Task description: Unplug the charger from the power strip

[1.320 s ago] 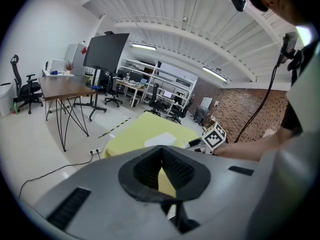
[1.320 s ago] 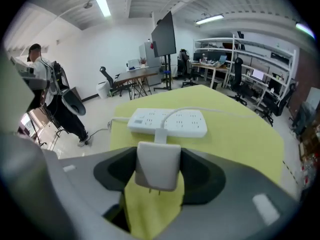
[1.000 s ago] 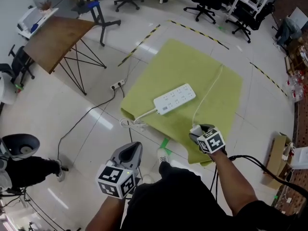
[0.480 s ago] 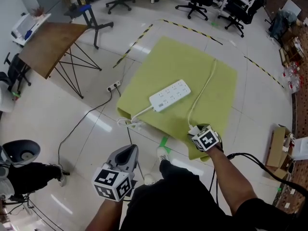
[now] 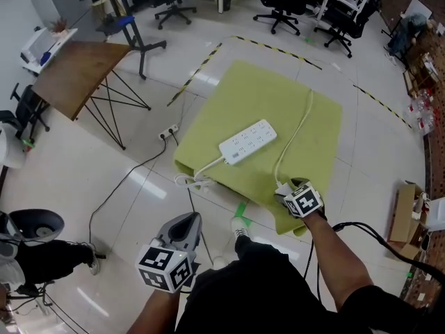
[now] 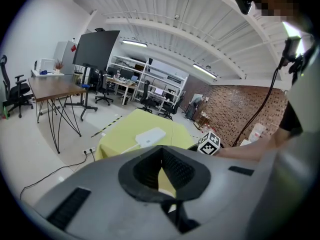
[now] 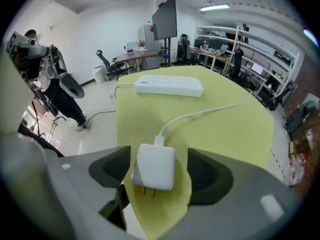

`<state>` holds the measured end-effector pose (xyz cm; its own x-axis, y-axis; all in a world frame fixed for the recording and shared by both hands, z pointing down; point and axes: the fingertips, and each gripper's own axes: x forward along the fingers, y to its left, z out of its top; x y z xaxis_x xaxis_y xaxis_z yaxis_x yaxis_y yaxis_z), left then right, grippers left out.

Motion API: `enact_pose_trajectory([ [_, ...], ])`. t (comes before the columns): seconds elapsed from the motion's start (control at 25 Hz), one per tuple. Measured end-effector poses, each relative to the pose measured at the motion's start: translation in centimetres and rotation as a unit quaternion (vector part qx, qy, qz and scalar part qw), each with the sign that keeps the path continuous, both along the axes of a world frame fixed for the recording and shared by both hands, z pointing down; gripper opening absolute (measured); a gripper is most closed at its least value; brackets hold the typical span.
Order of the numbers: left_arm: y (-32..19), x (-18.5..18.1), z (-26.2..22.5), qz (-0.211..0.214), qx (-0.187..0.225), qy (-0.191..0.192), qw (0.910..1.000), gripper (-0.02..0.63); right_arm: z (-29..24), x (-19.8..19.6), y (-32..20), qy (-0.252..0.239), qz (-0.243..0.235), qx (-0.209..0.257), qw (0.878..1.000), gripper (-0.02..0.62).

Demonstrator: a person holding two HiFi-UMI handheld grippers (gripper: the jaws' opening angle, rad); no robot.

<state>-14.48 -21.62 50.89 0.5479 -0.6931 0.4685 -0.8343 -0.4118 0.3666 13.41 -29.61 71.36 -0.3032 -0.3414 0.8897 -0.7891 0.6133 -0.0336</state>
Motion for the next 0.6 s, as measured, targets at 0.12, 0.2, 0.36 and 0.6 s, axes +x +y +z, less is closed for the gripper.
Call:
enact_pose_trajectory([
  [0.12, 0.6, -0.1, -0.8, 0.0, 0.01, -0.002, 0.9999, 0.006, -2.5, 0.7, -0.5, -0.008, 0.038, 0.041, 0.998, 0.366],
  [0.2, 1.4, -0.1, -1.4, 0.002, 0.018, -0.001, 0.9998, 0.006, -5.4, 0.7, -0.7, -0.036, 0.075, 0.085, 0.993, 0.368],
  [0.36, 4.2, 0.6, -2.6, 0.021, 0.035, 0.007, 0.9991, 0.006, -13.3, -2.3, 2.0, -0.234, 0.154, 0.129, 0.951, 0.253],
  [0.6, 8.2, 2.8, -1.9, 0.064, 0.027, 0.017, 0.9974, 0.006, -21.5, -4.9, 11.2, -0.372, 0.184, 0.169, 0.894, 0.028],
])
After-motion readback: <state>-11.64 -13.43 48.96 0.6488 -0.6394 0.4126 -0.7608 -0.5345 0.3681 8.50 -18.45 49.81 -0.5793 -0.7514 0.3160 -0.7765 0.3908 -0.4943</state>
